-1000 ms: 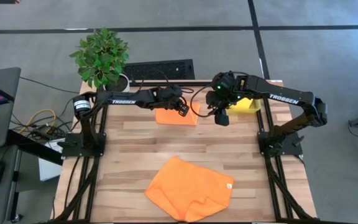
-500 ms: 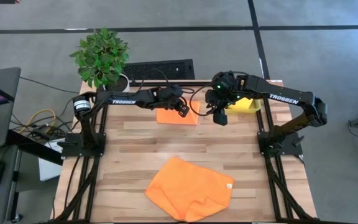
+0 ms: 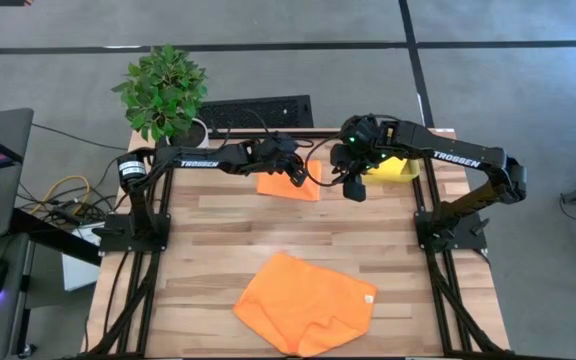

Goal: Fold microfiber towels
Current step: Fold the top orange microfiber towel

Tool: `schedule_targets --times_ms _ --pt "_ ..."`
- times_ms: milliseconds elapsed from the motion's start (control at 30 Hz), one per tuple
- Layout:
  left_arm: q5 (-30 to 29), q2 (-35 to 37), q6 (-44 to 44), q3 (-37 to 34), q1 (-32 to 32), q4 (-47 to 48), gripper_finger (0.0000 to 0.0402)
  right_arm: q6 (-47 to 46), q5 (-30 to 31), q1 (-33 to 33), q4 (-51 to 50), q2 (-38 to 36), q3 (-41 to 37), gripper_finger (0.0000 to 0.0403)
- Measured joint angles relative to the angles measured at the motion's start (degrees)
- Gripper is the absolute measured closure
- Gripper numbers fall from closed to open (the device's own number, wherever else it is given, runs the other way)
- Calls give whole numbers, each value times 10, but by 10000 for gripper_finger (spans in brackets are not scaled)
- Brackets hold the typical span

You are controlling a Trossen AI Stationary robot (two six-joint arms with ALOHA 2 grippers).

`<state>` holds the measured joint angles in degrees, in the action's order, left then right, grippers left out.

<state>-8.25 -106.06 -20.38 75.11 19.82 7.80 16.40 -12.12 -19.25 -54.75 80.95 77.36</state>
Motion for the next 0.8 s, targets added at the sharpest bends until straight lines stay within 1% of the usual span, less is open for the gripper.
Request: schedule_targets --times_ms 100,167,233,367,433,533,633,700,800 --pt "0 0 6 0 4 0 253 0 0 0 0 0 0 248" --pt "1 0 7 0 10 0 241 1 0 0 0 0 0 248" --pt "9 0 7 0 16 2 235 4 0 0 0 0 0 248" --pt "53 24 13 0 32 38 233 5 0 0 0 2 0 248" --pt "63 49 19 0 38 80 233 5 0 0 14 14 0 248" --pt "63 97 33 0 38 132 233 7 0 0 43 45 0 248" --pt "62 153 34 1 32 180 232 42 0 -6 73 95 0 248" --pt "52 188 31 1 25 215 232 52 -8 -7 126 133 0 248" --pt "9 235 13 1 7 263 232 56 -19 -3 196 185 0 248"
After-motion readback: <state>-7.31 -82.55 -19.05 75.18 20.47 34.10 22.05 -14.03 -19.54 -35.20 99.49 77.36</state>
